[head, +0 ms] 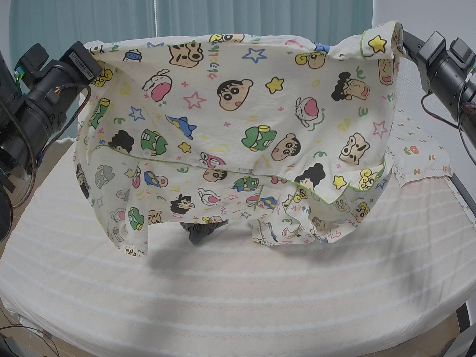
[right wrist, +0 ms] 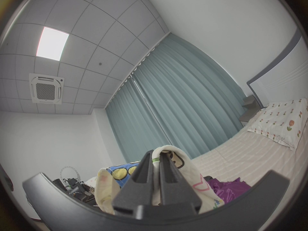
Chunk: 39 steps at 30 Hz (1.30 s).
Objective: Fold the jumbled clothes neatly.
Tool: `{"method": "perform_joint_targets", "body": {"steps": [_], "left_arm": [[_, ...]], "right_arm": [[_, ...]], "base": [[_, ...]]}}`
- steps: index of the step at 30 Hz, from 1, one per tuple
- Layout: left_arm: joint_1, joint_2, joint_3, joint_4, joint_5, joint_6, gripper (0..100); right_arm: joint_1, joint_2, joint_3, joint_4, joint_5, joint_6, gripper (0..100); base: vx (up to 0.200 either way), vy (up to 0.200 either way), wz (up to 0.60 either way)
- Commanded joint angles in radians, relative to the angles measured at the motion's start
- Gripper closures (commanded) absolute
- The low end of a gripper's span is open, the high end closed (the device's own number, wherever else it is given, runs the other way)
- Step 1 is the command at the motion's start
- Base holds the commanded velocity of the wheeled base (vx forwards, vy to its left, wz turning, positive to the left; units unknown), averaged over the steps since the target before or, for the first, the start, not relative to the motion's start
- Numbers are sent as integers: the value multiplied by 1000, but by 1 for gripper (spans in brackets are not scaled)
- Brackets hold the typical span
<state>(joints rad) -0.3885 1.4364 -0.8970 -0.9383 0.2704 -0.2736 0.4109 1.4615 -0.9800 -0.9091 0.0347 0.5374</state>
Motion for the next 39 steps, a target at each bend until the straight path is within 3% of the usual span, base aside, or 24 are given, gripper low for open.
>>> {"method": "perform_joint_targets", "body": {"steps": [1,8,17,26,39], "left_arm": [[-1,-25,253,10,12,-30,100],[-10,-21,366,10,9,-145,100],[-12,-19,394,10,10,-157,100],[-18,-27,409,10,10,-159,100],[-26,-50,425,10,12,-182,100]], "right_arm": [[22,36,158,-36,-10,-2,100],[26,39,211,-65,-19,6,100],[28,39,228,-65,-19,7,100],[29,33,228,-65,-19,7,100],[32,26,228,-65,-18,7,100]], "base": [[0,0,0],[0,0,0],[0,0,0],[-200,0,0],[0,15,0]]}}
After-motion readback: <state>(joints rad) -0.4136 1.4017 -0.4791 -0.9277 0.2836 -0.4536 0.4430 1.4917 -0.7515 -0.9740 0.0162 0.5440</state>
